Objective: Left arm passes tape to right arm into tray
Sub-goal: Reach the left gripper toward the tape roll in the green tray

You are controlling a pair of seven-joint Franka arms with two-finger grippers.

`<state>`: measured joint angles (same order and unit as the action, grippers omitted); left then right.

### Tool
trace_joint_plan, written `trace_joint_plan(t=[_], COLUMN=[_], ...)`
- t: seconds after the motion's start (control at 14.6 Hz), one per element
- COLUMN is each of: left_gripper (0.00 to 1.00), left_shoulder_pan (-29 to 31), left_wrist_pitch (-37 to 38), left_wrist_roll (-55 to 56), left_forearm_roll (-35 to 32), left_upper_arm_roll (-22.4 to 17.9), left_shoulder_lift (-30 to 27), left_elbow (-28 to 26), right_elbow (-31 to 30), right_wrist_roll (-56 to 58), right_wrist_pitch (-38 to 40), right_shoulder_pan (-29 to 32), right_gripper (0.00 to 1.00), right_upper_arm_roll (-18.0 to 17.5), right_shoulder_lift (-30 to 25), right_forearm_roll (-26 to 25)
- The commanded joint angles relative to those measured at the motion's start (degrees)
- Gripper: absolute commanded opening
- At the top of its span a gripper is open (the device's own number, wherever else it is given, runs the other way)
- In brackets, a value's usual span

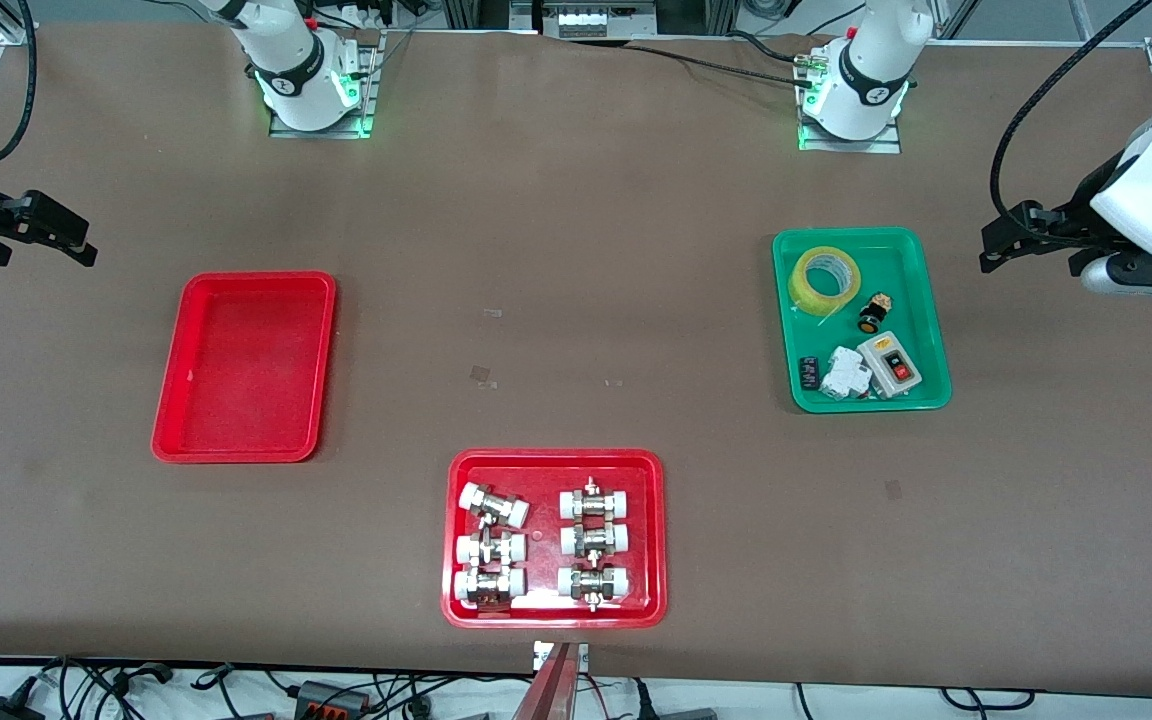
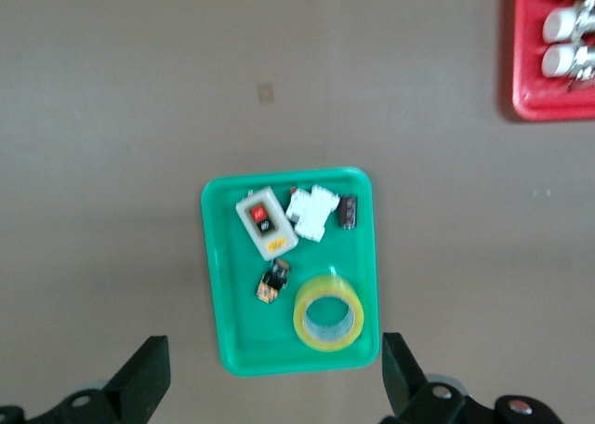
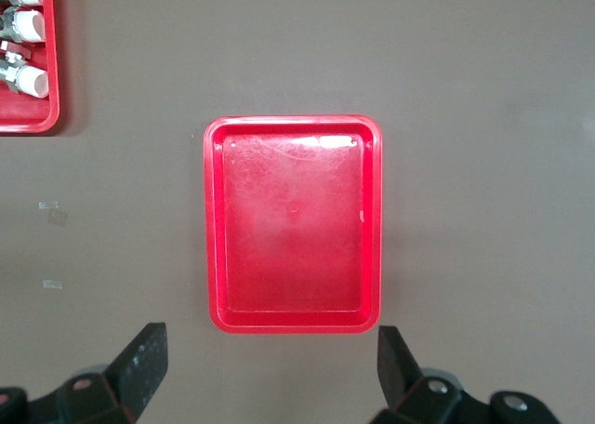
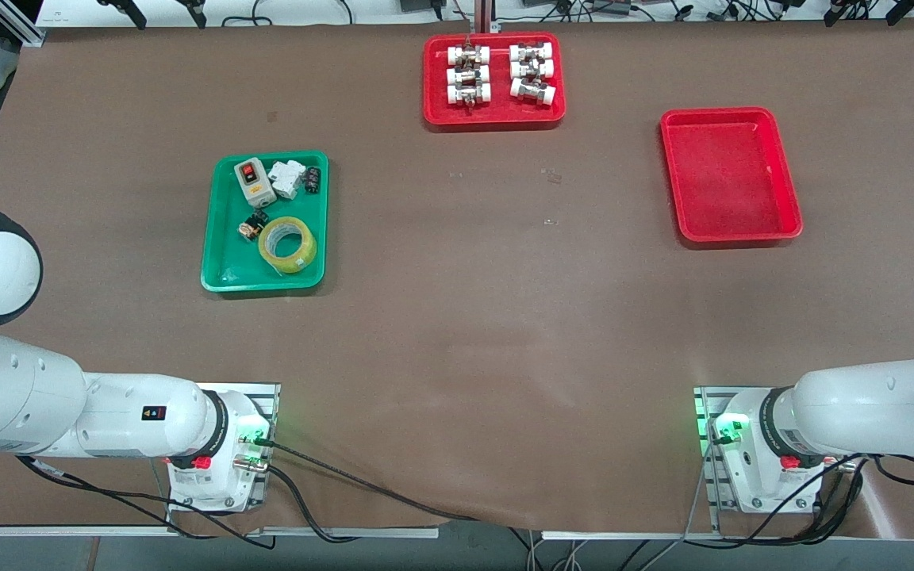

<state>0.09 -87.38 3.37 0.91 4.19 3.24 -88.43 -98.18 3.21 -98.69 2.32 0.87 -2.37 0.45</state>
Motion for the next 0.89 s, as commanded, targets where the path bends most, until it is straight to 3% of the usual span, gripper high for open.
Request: trace_joint_plan(t=[0.0,0.27,0.55,0.82], left_gripper=[1.0,1.0,1.0,1.0], left_shoulder_pan=[1.48,1.66,2.81,2.28], left_wrist_pitch=[2.22,-0.32,-14.45,-26.06], left_wrist_roll=[-0.99,0.05,0.06,0.06], left_forearm_roll=[0.32,1.11,3.93,4.1], left_upper_arm_roll=[0.03,0.73,0.82,1.26], left_shoulder_lift=[0.37,2.21,2.48,3.96], left_elbow=[-5.41,-15.26,-31.94,-43.39], right_elbow=[-0.79,-0.61,-0.09,0.88], right_wrist_roll=[-0.48,-0.48,-0.05,-0.13], right_wrist_pitch=[0.25,0.17,-0.27,0.52], right_shoulder_pan=[1.11,1.11,1.11,0.76], right_gripper=[1.0,1.0,1.0,1.0], right_upper_arm_roll=[-0.87,-0.87,-0.87,-0.96], right_shoulder_lift=[-0.97,-0.53,-0.18,0.35], right_forearm_roll=[0.34,0.42,-0.1,-0.19])
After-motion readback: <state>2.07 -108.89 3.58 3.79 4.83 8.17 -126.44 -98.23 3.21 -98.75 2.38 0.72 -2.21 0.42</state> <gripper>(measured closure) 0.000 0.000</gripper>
